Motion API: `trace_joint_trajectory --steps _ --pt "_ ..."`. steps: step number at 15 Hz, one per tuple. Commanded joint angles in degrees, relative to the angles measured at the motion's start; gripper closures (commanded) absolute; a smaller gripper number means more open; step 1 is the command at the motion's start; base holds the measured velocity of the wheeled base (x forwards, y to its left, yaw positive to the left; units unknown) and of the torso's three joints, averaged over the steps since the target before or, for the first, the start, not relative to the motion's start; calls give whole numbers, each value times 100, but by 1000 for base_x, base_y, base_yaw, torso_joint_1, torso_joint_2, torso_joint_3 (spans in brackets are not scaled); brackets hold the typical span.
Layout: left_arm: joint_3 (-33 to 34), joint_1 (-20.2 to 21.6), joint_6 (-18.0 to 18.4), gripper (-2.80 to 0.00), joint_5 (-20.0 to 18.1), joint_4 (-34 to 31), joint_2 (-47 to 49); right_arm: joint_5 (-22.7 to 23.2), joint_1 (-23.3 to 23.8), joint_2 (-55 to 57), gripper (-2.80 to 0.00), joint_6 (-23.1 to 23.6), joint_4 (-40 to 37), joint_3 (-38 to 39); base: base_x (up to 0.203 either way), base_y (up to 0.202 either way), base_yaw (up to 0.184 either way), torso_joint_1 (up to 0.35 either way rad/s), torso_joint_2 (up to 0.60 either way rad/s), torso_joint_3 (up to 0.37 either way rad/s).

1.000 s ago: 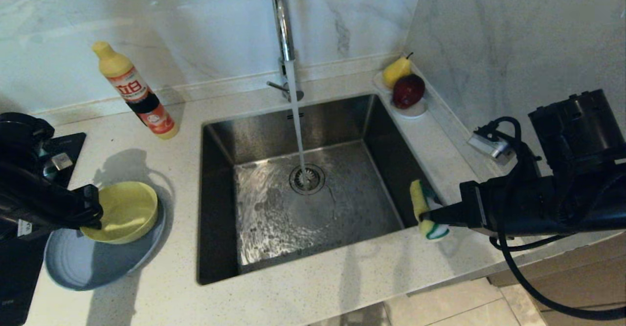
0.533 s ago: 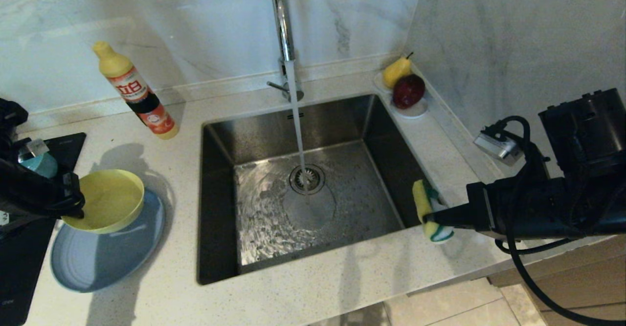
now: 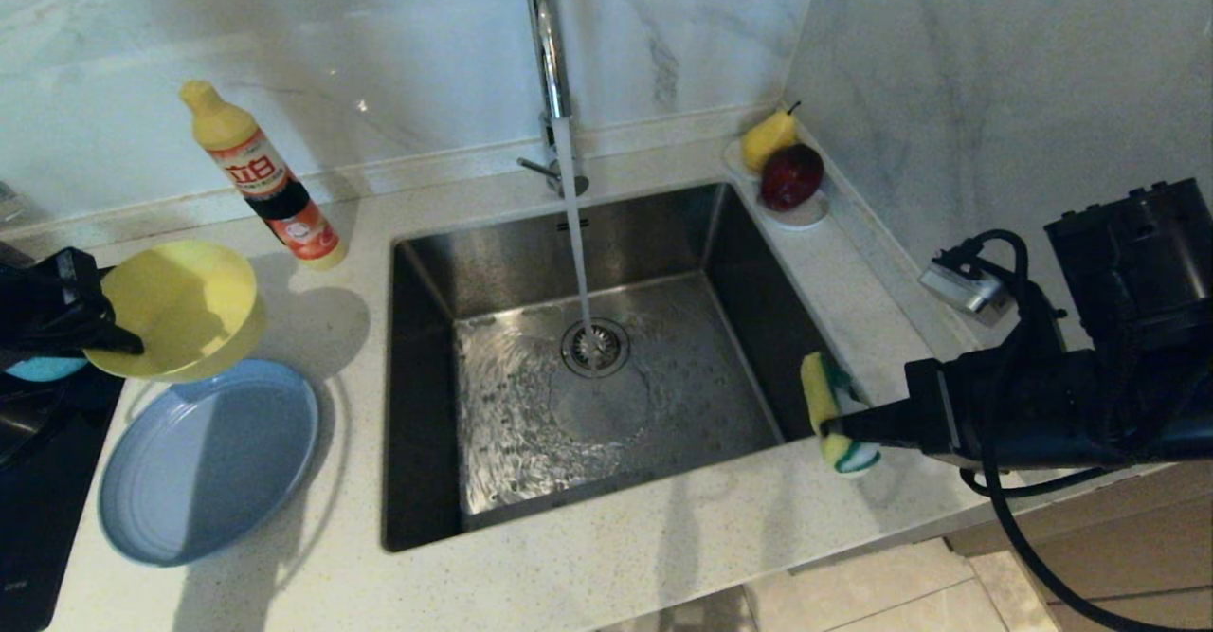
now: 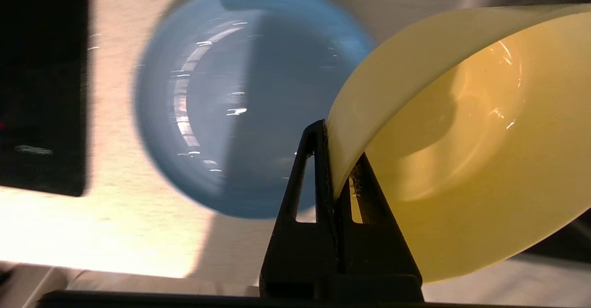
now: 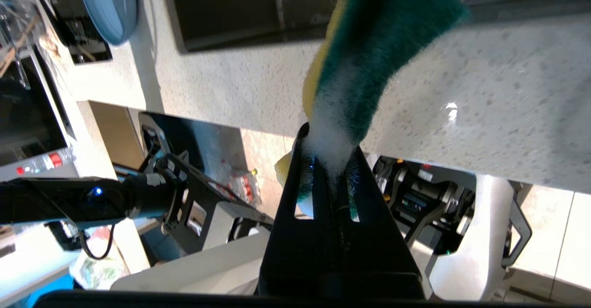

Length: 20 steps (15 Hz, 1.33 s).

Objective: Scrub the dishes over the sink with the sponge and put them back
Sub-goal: Wash the bowl

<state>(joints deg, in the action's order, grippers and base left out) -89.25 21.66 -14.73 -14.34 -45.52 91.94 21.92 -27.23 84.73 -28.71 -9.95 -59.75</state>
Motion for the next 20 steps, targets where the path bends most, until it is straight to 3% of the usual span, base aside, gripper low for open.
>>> trace_joint_trajectory --steps 1,4,8,10,13,17,20 --pt "-139 -466 -171 0 1 -32 -230 23 -1 96 0 -12 -7 16 0 0 0 0 0 0" --pt "-261 -1452 -672 0 316 2 -149 32 -1 140 0 -3 2 16 0 0 0 0 0 0" --pt "-614 -2977 -1542 0 1416 187 410 32 -1 131 0 -3 10 -18 0 0 0 0 0 0" --pt "-746 -3522 -1873 0 1719 355 813 32 -19 131 0 -3 10 -28 0 0 0 0 0 0" --pt "-821 -3905 -2604 0 1894 721 1435 32 -19 140 0 6 10 -37 0 0 0 0 0 0" --pt "-1070 -4017 -3273 0 2056 1306 2100 41 -19 140 0 14 19 -37 0 0 0 0 0 0" --pt "-1482 -4082 -3657 0 2063 1373 2530 47 -19 131 0 7 43 -12 0 0 0 0 0 0"
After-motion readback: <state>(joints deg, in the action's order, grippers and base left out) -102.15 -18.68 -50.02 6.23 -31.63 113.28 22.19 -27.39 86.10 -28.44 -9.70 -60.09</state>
